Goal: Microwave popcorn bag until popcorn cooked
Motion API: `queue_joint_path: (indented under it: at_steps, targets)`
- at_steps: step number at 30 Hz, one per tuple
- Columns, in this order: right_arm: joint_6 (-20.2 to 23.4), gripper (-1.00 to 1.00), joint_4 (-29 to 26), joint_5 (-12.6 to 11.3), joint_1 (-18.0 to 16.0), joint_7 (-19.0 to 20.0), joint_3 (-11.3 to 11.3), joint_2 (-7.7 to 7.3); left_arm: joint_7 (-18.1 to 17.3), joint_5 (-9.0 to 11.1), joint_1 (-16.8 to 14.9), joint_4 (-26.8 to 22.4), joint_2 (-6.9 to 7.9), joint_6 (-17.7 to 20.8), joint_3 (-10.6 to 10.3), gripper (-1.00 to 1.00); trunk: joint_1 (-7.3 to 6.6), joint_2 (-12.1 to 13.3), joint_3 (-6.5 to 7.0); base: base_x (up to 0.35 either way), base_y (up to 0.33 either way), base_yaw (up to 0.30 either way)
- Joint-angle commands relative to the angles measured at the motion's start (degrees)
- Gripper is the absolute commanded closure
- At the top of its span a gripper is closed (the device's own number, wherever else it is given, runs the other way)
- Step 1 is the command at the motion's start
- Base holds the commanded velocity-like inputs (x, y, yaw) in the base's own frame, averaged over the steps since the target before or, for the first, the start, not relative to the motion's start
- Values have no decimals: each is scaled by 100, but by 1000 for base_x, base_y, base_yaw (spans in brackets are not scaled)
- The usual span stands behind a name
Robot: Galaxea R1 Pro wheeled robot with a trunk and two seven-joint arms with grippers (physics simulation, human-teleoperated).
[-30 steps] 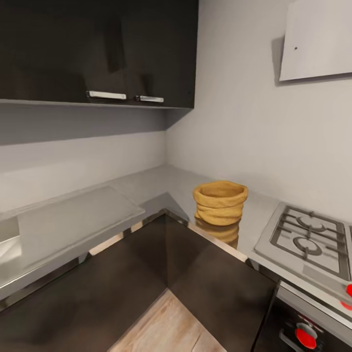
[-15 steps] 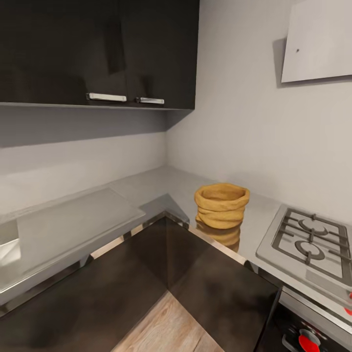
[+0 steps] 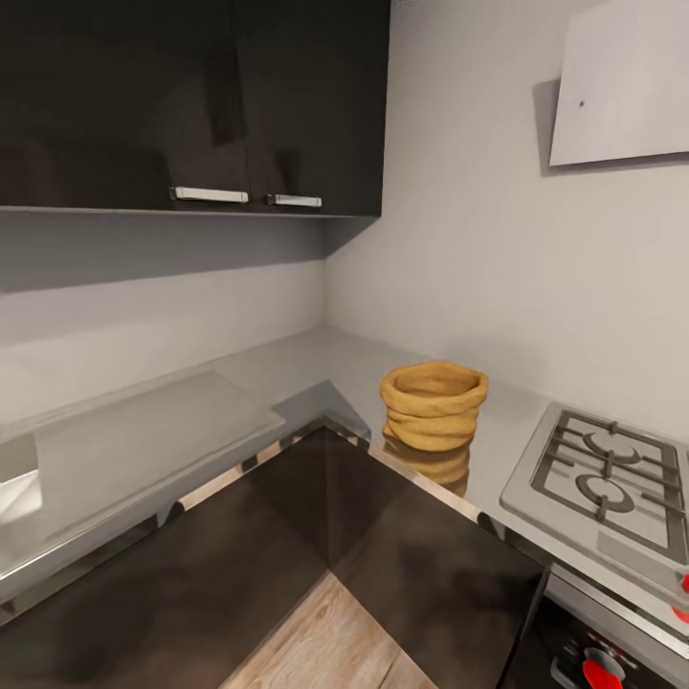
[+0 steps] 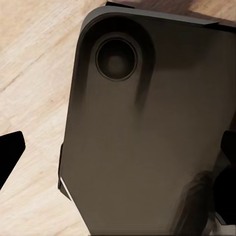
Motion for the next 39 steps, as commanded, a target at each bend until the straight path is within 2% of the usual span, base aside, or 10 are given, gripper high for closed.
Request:
queue_joint_path:
  at_steps: [1,31,39]
  targets:
    - [-29,-100,18,45,-8,13,-48,-2,16,36,2,-7,-2,-11,-7,-100,-23,38,14,0,0,0]
    - [-38,-100,18,40,-8,9,-54,0,16,45,2,-7,7,-11,-7,-100,-681,1242,552,0,0,-1]
    - [-28,-100,18,29,-8,6,-48,10,16,45,2,-7,7,-11,-7,-100,-857,1562,712,0,0,-191]
